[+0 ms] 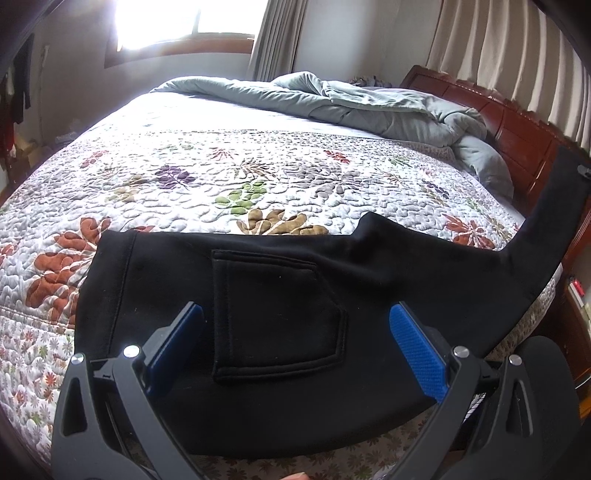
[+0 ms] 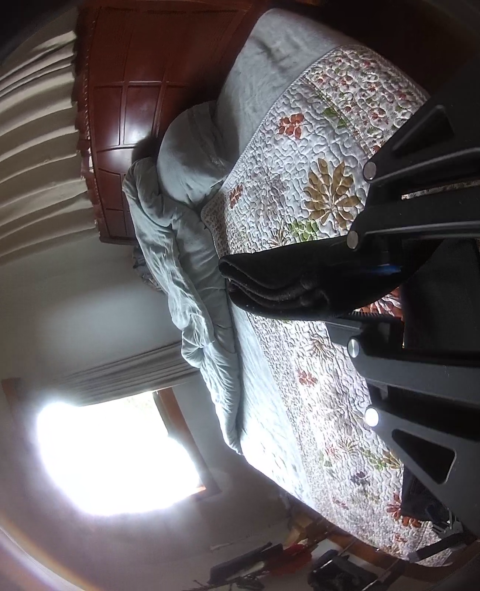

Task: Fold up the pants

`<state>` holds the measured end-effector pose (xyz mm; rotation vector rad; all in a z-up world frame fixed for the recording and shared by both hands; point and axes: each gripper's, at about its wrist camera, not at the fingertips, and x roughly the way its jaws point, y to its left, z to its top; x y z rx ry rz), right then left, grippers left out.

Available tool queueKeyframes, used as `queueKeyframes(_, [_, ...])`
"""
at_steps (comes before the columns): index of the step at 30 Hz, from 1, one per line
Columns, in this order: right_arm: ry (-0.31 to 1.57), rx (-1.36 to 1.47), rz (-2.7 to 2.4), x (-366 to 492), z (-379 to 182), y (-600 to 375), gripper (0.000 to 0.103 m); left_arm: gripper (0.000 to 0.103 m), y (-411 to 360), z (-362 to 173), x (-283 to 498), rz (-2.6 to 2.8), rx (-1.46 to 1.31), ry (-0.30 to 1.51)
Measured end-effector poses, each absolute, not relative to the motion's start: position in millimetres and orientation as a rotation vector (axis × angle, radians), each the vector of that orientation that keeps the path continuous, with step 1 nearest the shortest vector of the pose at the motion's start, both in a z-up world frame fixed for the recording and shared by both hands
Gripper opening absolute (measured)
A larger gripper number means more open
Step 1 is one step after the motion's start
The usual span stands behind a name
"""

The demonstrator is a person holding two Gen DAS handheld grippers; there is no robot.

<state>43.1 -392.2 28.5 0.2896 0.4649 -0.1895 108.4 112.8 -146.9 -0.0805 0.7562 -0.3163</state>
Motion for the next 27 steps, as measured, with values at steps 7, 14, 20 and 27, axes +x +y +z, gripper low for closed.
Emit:
queueKeyframes(7, [0.473,0.209,-0.173,49.5,30.7,-361.6,0.015,0.100,119.5,-145.8,107.9,-0.314,-0.104,0.753])
queueKeyframes(14, [0.477,0.063,-0.164,54.7,31.0,-321.3,0.015,0.100,123.1,-146.5,108.9,-0.311,-0.115,0.759])
queueKeyframes(20, [0.490,-0.023,-0.140,60.4,25.3,-295.3,0.015,0.100,123.2,-146.6,109.8,-0.311,-0.115,0.760])
queueKeyframes(27, [0.497,-0.201,-0.114,65.2,12.7,-247.5,0.015,0.100,123.2,-147.2,110.3,-0.315,-0.116,0.760])
